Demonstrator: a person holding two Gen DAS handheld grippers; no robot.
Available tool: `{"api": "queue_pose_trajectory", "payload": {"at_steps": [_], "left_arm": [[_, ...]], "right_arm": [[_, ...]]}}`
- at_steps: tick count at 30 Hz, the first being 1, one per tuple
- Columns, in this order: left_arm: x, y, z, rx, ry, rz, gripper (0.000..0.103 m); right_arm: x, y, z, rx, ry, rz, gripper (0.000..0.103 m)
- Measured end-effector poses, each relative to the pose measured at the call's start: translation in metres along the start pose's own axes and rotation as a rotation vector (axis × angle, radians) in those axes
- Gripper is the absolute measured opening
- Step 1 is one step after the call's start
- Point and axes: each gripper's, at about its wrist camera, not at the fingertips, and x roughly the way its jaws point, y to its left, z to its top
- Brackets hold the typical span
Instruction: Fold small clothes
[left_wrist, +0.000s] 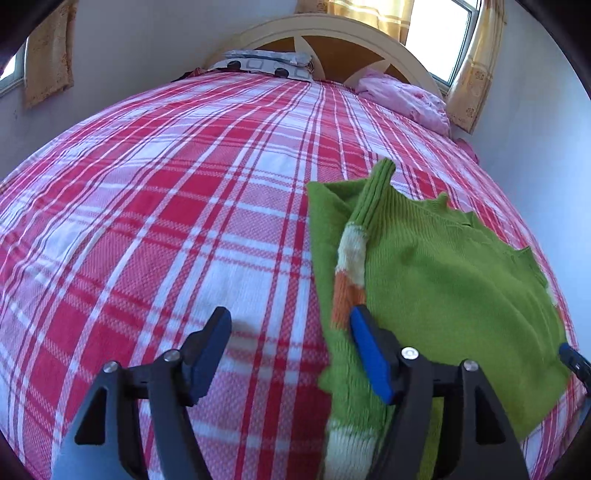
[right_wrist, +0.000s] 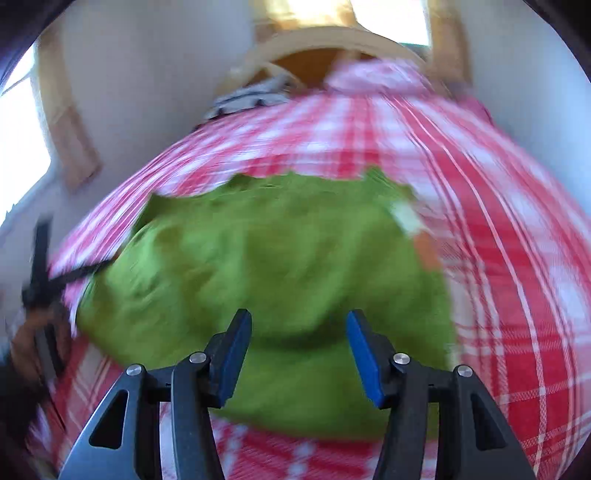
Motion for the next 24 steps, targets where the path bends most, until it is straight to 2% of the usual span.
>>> {"api": "queue_pose_trajectory", "payload": {"at_steps": [2, 4, 7, 10, 12, 16, 24], "left_arm": [[-0.005, 0.005, -0.005, -0.019, 0.000, -0.034, 0.072], [-0.009, 0.009, -0.009, -0.035, 0.002, -0.054, 0.074], [-0.017, 0.013, -0.017, -0.032, -0.006, -0.061, 0.080], [-0.023, 0.016, -0.023, -0.021, -0.007, -0.067, 0.081], [-0.027, 0.019, -0.026, -0.016, -0.006, -0.065, 0.081], [-0.032, 0.024, -0.029, -0.024, -0.008, -0.067, 0.081], [-0.038, 0.043, -0.029, -0.033, 0.001, -0.030, 0.082]], "right_arm": [[0.015, -0.026, -0.001, 0.081, 0.061, 0.024, 0.055], [0.011, -0.032, -0.005, 0.087, 0.046, 0.055, 0.055], [-0.001, -0.029, -0.011, 0.065, 0.027, -0.015, 0.055], [-0.009, -0.017, -0.014, 0.010, 0.025, -0.086, 0.055], [-0.020, 0.000, -0.015, -0.047, 0.001, -0.117, 0.055], [-0.029, 0.049, -0.012, -0.184, -0.027, -0.091, 0.055], [-0.010, 0.192, -0.040, -0.609, -0.018, -0.001, 0.055]]}}
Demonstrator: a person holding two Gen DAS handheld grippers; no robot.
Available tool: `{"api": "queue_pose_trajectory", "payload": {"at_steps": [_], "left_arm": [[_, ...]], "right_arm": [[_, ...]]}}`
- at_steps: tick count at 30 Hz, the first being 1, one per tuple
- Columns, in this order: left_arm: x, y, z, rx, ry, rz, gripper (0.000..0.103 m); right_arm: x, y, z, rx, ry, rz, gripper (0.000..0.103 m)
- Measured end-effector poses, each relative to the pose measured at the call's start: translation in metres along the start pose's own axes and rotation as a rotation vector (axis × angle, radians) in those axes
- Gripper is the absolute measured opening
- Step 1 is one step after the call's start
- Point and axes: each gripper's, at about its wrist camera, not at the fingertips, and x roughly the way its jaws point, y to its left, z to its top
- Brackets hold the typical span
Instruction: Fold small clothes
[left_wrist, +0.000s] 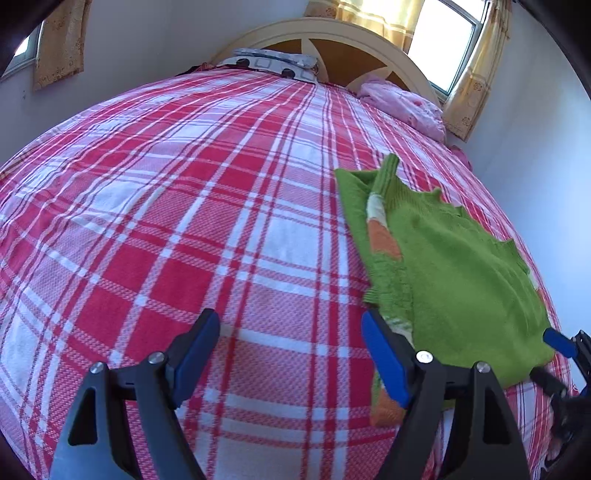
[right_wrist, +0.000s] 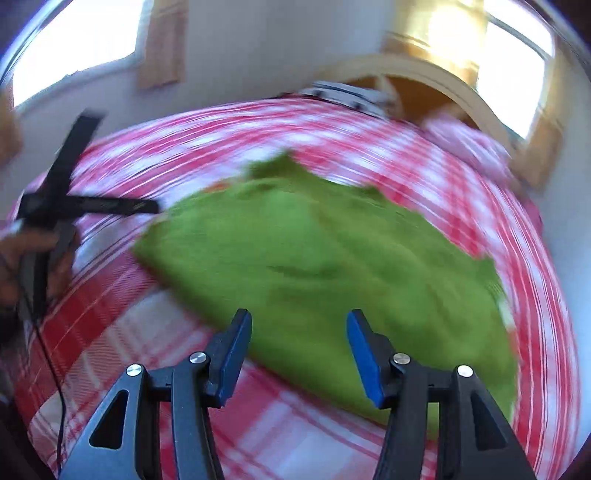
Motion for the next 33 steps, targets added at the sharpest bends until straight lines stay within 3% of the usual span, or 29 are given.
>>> {"api": "queue_pose_trajectory", "payload": {"at_steps": [3, 10, 33], "left_arm": [[-0.002, 0.005, 0.001, 0.015, -0.003, 0.050, 0.087], [0.000, 0.013, 0.001, 0.001, 0.002, 0.033, 0.091], [0.024, 0.005, 0.021, 0.069, 0.039, 0.029, 0.097]], "right_arm": [[0.012, 0.041, 0.010, -0.123, -0.007, -0.005, 0.055], [0.035, 0.099, 0.022, -0.280, -0.017, 0.014, 0.055], [0.059, 0.131, 0.030, -0.337, -0.050, -0.123, 0.052]]}}
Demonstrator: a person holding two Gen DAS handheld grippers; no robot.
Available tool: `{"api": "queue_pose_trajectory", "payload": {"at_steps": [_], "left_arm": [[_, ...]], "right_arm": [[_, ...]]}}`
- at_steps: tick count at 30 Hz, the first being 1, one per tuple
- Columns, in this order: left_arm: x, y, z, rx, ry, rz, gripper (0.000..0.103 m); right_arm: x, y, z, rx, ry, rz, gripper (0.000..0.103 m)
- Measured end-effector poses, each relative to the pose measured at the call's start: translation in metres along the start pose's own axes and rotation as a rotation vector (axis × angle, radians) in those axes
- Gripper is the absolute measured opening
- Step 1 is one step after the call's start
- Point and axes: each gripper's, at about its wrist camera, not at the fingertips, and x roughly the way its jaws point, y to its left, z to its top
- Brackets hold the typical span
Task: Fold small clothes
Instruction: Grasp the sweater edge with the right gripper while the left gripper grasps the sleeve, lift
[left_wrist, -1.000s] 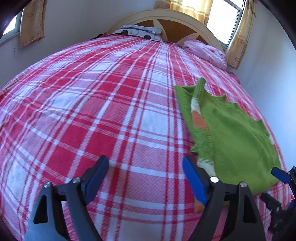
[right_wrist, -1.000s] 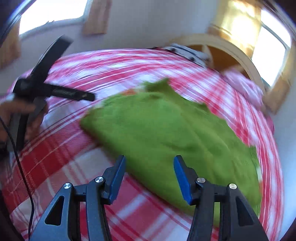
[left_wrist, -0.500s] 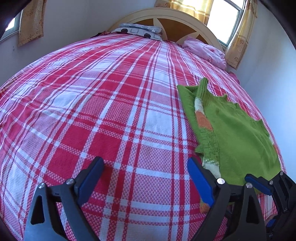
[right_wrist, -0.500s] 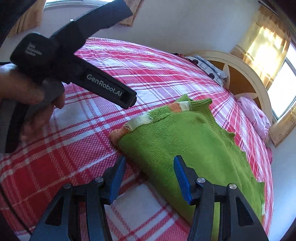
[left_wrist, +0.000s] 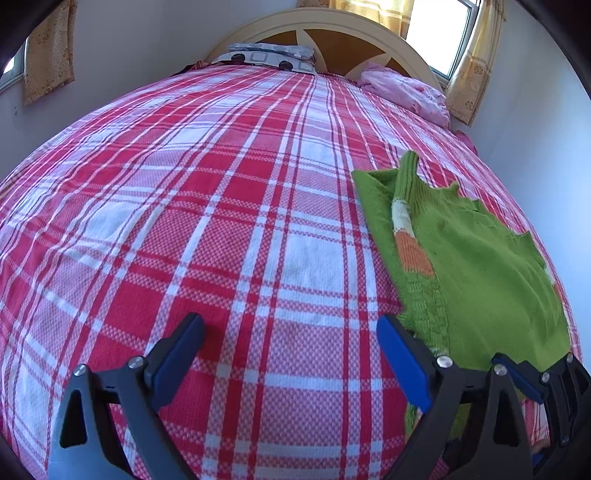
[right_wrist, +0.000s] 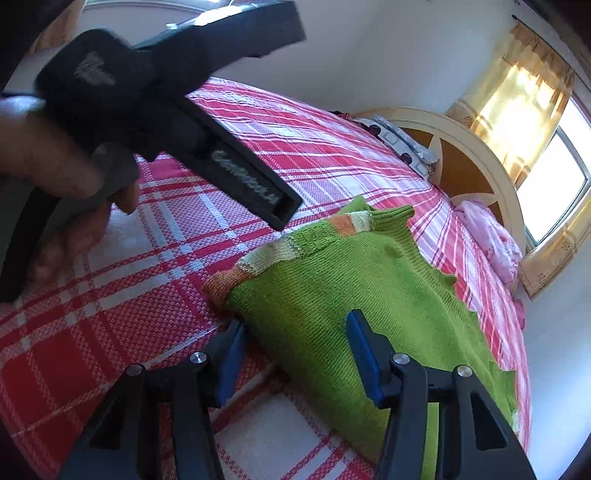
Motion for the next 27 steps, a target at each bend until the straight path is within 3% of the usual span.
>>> {"api": "queue_pose_trajectory", "payload": {"at_steps": [3, 8, 13, 19, 22, 27], "left_arm": [[0.004, -0.001, 0.005, 0.021, 0.005, -0.019, 0.097], [0.008, 0.004, 0.024, 0.005, -0.016, -0.141, 0.097], [0.018, -0.008, 0.045, 0.027, -0.041, -0.260, 0.097], [0.045, -0.025, 0.065, 0.025, 0.004, -0.354, 0.095], [0.056, -0.029, 0.071, 0.021, 0.032, -0.395, 0.082], [0.074, -0.040, 0.080, 0.023, 0.079, -0.466, 0.077]], "right_arm": [[0.000, 0.005, 0.001, -0.022, 0.006, 0.001, 0.037], [0.001, 0.009, 0.000, -0.036, 0.015, 0.003, 0.019], [0.002, 0.006, -0.001, -0.019, 0.016, 0.010, 0.015], [0.000, 0.017, -0.003, -0.053, 0.007, -0.033, 0.015], [-0.001, 0.016, -0.003, -0.050, 0.007, -0.030, 0.015], [-0.001, 0.022, -0.003, -0.075, 0.009, -0.060, 0.015]]}}
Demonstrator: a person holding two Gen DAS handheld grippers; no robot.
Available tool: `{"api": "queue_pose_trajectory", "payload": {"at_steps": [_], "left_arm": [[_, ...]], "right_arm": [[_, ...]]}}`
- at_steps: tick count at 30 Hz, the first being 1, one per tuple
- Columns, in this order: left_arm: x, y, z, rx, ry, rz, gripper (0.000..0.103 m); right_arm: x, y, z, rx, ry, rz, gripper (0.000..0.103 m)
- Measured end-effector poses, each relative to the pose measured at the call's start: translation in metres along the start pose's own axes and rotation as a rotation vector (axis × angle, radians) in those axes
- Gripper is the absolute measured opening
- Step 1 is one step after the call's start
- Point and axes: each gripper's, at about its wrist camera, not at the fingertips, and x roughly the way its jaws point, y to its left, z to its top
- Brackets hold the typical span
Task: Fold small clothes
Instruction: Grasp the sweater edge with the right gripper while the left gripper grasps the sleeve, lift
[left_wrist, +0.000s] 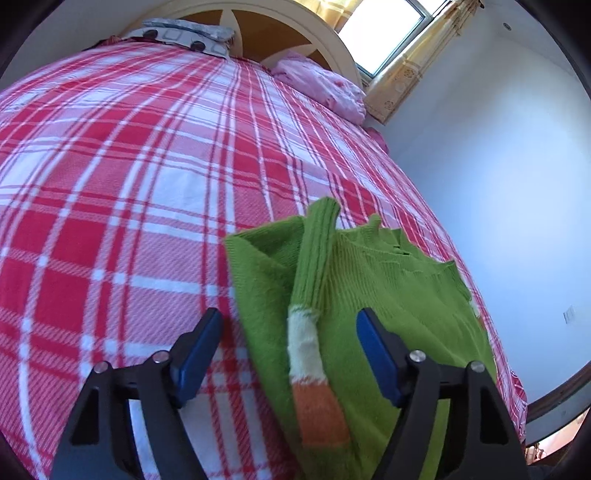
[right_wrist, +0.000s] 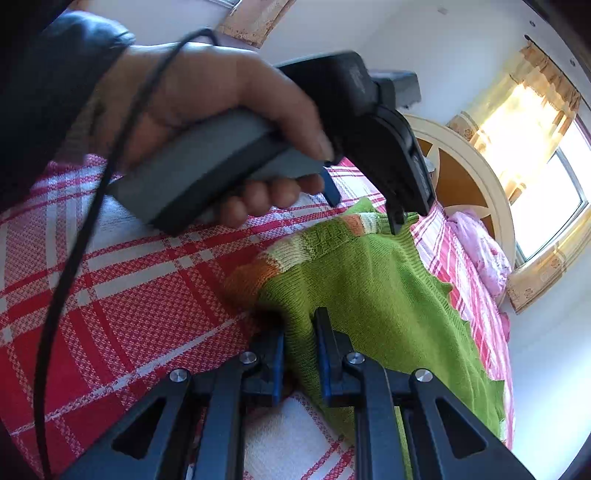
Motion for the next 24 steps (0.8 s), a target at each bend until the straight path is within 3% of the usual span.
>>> {"api": "queue_pose_trajectory", "payload": {"at_steps": [3, 4, 5, 7, 9, 11, 15, 19, 24], "left_arm": [[0.005, 0.002, 0.003, -0.015, 0.010, -0.042, 0.073], [0.005, 0.004, 0.004, -0.023, 0.010, -0.052, 0.060], [0.007, 0.008, 0.004, -0.049, 0.021, -0.071, 0.041], [0.010, 0.022, 0.005, -0.124, 0.040, -0.120, 0.019], [0.009, 0.038, 0.004, -0.218, 0.043, -0.203, 0.016], [0.008, 0.044, 0.003, -0.258, 0.040, -0.233, 0.014], [0.000, 0.032, 0.001, -0.223, 0.025, -0.219, 0.013], [-0.010, 0.022, 0.002, -0.239, 0.003, -0.268, 0.013], [-0.024, -0.001, 0.009, -0.238, -0.028, -0.312, 0.012]], "right_arm": [[-0.003, 0.006, 0.000, -0.020, -0.003, -0.024, 0.015], [-0.004, 0.008, 0.000, -0.022, -0.003, -0.027, 0.015], [-0.005, 0.009, 0.000, -0.023, -0.003, -0.027, 0.015], [-0.006, 0.009, 0.000, -0.021, -0.004, -0.017, 0.013], [-0.008, 0.007, 0.001, -0.014, -0.008, -0.001, 0.010], [-0.012, 0.004, 0.001, -0.002, -0.019, 0.006, 0.007], [-0.031, -0.010, 0.002, 0.058, -0.080, 0.015, 0.006], [-0.043, -0.027, -0.001, 0.133, -0.114, 0.049, 0.006], [-0.061, -0.038, -0.006, 0.181, -0.163, 0.025, 0.006]]}}
